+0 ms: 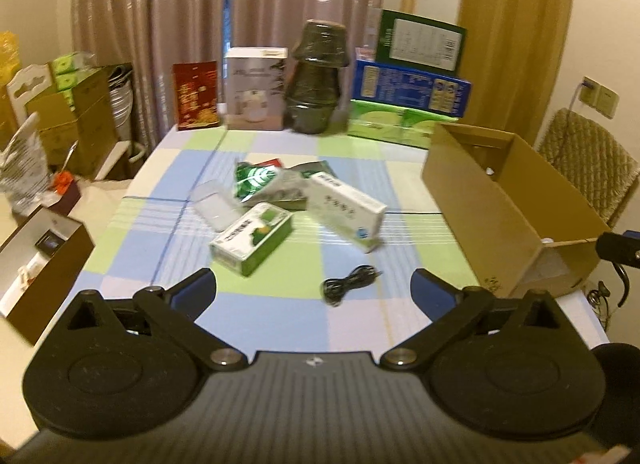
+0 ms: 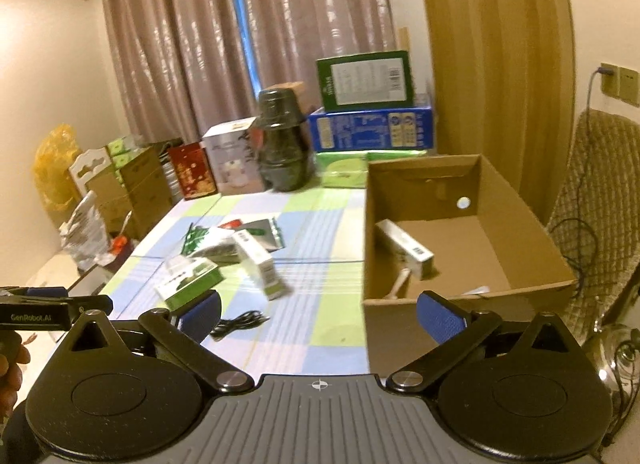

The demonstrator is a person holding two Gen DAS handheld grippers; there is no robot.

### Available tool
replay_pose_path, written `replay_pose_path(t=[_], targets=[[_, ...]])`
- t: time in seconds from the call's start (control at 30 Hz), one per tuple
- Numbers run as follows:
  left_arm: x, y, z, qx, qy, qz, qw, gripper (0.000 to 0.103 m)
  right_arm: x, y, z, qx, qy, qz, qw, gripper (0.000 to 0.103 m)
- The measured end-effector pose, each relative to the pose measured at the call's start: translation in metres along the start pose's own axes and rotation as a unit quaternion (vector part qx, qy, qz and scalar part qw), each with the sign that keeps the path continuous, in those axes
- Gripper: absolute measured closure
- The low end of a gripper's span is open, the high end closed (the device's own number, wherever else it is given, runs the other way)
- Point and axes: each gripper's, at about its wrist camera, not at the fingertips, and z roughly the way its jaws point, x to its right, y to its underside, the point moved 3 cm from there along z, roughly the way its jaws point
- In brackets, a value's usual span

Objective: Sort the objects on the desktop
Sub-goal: 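Withdraw both tools from the box back over the table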

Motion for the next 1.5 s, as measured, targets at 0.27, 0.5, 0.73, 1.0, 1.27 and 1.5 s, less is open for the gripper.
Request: replay_pose_path(t=[0.27, 0.5, 0.73, 1.0, 1.27, 1.5], targets=[[-0.026, 0.006, -0.001, -0.002, -0.021, -0.014, 0.9997, 0.001, -0.022, 0.005, 0.01, -0.014, -0.024, -0.007, 1.0, 0.002], [-0.045, -0.001, 0.005, 0.004, -0.039, -0.018, 0.9991, 0.001, -0.044, 0.009, 0.03, -0.021, -0.037, -0.013, 0.999, 0.002], [-0.058, -0.017, 0.026, 0.006, -0.036, 0.004, 0.9993, 0.001, -0.064, 0.017, 0.062, -0.035, -0.036, -0.009, 0.999, 0.002], [-0.072, -0.026, 0.071, -0.005, -0.017, 0.036, 0.9992, 0.001, -0.079, 0.031, 0.116, -0.066, -0.034, -0.013, 0.997, 0.002], [-0.095, -0.019, 0.129, -0.017, -0.006, 0.052, 0.9985, 0.001, -0.088, 0.055, 0.178, -0.108, -0.033, -0.001, 0.994, 0.011], [-0.112, -0.006, 0.159, -0.035, 0.006, 0.022, 0.9991, 0.002, -0.095, 0.076, 0.227, -0.14, -0.039, 0.01, 0.989, 0.019]])
